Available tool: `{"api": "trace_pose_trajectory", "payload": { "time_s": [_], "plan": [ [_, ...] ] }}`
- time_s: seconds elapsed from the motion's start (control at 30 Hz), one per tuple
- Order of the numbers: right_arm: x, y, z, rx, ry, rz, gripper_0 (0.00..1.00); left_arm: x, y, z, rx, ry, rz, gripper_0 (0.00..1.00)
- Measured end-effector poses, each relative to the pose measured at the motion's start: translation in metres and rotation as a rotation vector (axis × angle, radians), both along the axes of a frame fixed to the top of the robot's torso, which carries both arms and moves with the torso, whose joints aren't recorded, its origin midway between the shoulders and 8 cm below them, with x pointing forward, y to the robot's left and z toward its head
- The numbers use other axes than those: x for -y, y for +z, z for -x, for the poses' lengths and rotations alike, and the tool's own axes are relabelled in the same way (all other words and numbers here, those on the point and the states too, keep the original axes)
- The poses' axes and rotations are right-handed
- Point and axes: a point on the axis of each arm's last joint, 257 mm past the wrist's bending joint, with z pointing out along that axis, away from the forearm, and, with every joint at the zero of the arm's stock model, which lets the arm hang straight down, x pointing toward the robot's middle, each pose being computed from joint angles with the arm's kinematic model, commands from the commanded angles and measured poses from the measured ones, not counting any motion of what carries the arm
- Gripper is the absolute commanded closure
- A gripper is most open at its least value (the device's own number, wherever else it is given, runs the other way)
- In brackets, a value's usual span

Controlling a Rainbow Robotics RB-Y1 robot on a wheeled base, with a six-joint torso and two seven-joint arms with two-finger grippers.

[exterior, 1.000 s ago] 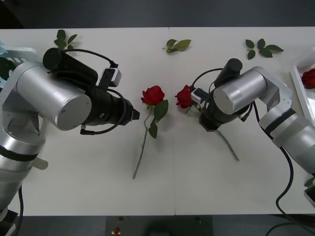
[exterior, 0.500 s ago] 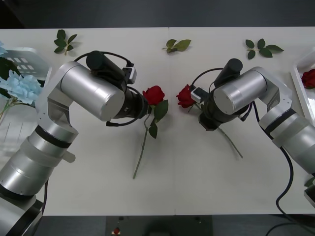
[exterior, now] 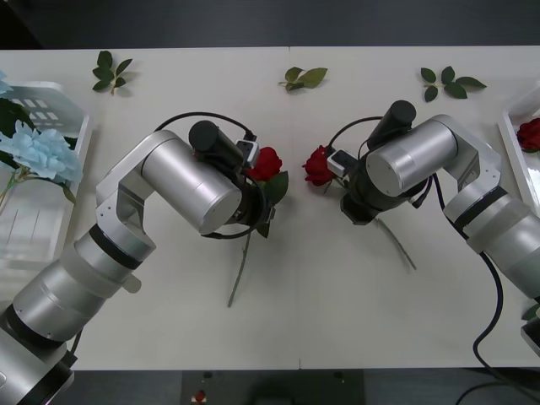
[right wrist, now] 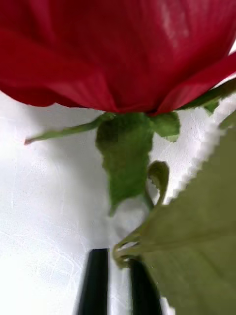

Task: Put the red flowers into the right box and the blue flowers into the left box

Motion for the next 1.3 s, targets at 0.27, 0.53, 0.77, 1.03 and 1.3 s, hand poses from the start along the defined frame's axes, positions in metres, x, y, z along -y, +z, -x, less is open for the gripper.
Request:
{"api": "trace_pose_trajectory", "payload": {
  "time_s": [0.27,0.53,0.77,1.03,1.3],
  "plan": [
    [-0.012,0.000,0.007,-0.033,-0.003,-0.064,0.00,0.004,-0.020,0.003,-0.012,-0.018,-0.018,0.01],
    [-0.009,0.016,0.008,-0.051,-0.020,-0.108,0.00,0.002,-0.038,0.008,-0.025,-0.031,-0.056,0.06],
    [0.018,0.036,0.000,-0.020,-0.046,-0.087,0.00,-0.004,-0.048,0.007,-0.040,-0.014,-0.069,0.34],
    [0.021,0.037,-0.002,-0.017,-0.053,-0.087,0.00,-0.001,-0.052,0.006,-0.038,-0.009,-0.076,1.00],
    [0.015,0.021,-0.003,0.015,-0.002,-0.032,0.00,0.000,-0.052,0.005,-0.033,-0.012,-0.073,1.00]
  ]
}}
